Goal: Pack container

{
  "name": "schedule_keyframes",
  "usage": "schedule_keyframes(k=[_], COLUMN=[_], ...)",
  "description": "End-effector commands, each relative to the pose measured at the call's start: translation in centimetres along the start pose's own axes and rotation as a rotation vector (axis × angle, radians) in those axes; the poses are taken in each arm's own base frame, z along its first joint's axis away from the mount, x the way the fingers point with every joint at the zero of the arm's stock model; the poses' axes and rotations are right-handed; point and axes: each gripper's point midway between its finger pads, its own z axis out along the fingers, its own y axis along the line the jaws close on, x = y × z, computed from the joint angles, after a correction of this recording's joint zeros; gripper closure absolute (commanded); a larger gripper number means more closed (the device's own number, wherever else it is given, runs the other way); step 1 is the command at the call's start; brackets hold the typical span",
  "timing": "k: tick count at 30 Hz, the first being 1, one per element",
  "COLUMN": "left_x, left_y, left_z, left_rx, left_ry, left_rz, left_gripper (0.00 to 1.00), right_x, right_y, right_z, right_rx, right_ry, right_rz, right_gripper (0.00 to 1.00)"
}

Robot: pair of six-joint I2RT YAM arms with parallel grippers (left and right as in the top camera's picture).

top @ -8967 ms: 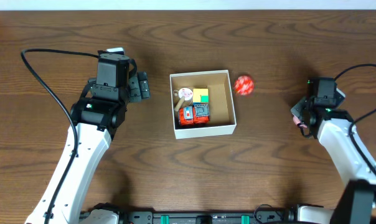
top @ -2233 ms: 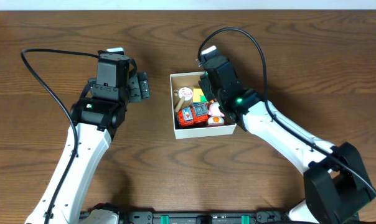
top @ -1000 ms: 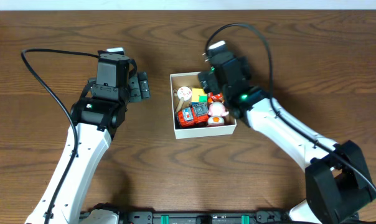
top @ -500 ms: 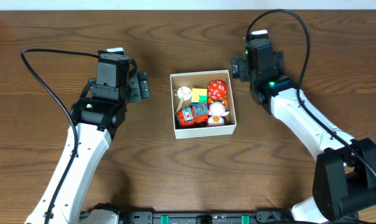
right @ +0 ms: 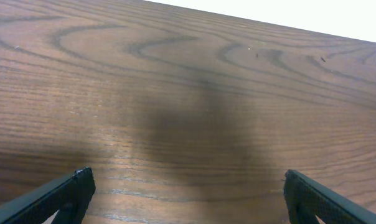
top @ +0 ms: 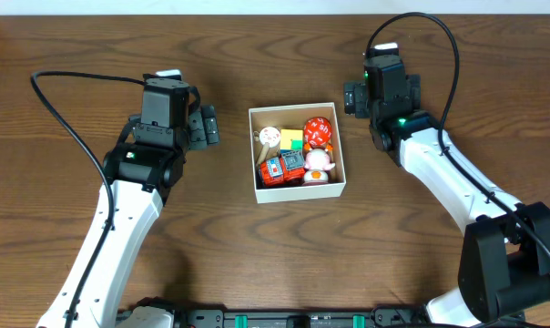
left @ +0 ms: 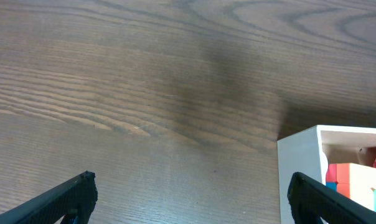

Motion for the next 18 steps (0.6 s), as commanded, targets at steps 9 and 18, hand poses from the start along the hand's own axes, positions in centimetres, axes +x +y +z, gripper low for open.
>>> schedule_keyframes(k=[9,18], left_x=[-0.33,-0.33], left_y=[0.34,0.34], left_z=[-0.23,-0.23], left_rx=[-0.012,-0.012], left_ry=[-0.013,-0.013], left_rz=[0.016,0.016], left_gripper=[0.02,0.02], right_x=[-0.61,-0.84], right_y=[-0.54,-0.6], right_z=[-0.5,-0.98], right_rx=[0.013,0.011], right_ry=[-0.016,-0.021], right_rz=[0.008,0.009], right_gripper=[0.01,0.01])
